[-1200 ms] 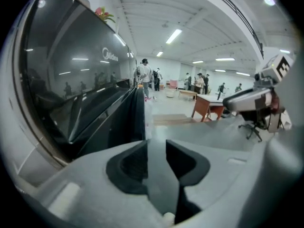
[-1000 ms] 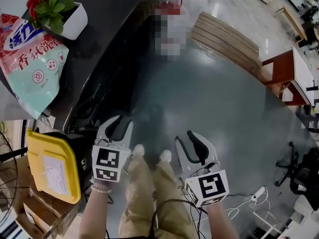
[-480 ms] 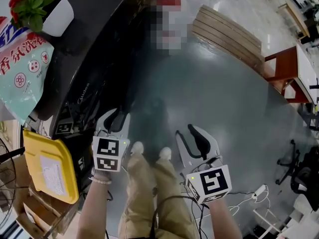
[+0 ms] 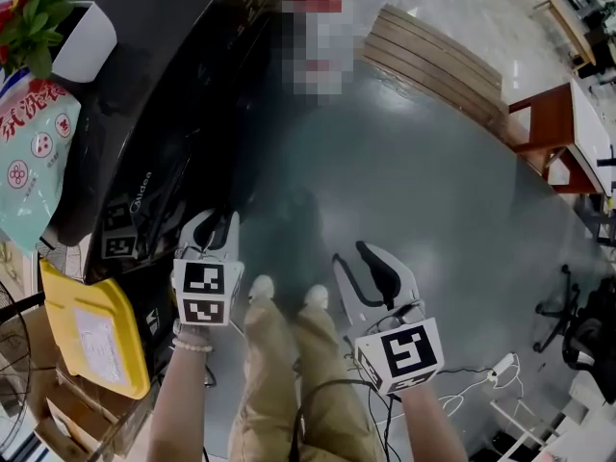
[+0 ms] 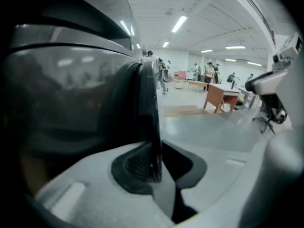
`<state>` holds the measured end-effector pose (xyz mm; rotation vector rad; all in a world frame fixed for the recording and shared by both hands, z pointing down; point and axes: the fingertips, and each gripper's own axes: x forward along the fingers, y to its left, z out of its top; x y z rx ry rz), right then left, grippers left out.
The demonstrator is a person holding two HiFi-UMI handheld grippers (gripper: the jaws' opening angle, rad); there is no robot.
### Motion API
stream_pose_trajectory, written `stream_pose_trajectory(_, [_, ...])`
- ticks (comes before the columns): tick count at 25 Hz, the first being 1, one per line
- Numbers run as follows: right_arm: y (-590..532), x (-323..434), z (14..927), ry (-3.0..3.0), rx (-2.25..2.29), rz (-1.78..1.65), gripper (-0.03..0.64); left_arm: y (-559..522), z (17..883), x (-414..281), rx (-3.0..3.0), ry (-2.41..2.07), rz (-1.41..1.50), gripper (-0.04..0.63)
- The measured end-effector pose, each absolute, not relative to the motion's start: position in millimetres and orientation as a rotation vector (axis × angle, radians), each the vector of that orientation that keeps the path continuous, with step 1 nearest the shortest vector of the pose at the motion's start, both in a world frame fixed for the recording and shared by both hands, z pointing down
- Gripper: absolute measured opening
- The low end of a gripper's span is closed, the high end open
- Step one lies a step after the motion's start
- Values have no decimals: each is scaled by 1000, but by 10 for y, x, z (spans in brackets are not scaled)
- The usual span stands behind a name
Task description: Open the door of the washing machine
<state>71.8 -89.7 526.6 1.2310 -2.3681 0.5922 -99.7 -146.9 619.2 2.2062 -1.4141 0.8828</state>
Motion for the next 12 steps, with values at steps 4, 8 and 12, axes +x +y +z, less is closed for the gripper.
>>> stream_pose_trajectory(4, [-914, 722, 5289, -2373, 1237, 600, 124, -1469, 6204, -1019, 2191, -1437, 877, 46])
stream_pose_trajectory(8, [-906, 734, 5301, -2374, 1231, 602, 124, -1463, 6202, -1008, 2176, -1448, 874, 41])
stream_pose_trajectory(12, [-883, 749, 5315, -2373, 1225, 604, 124, -1452, 6201, -995, 2164, -1454, 873, 40])
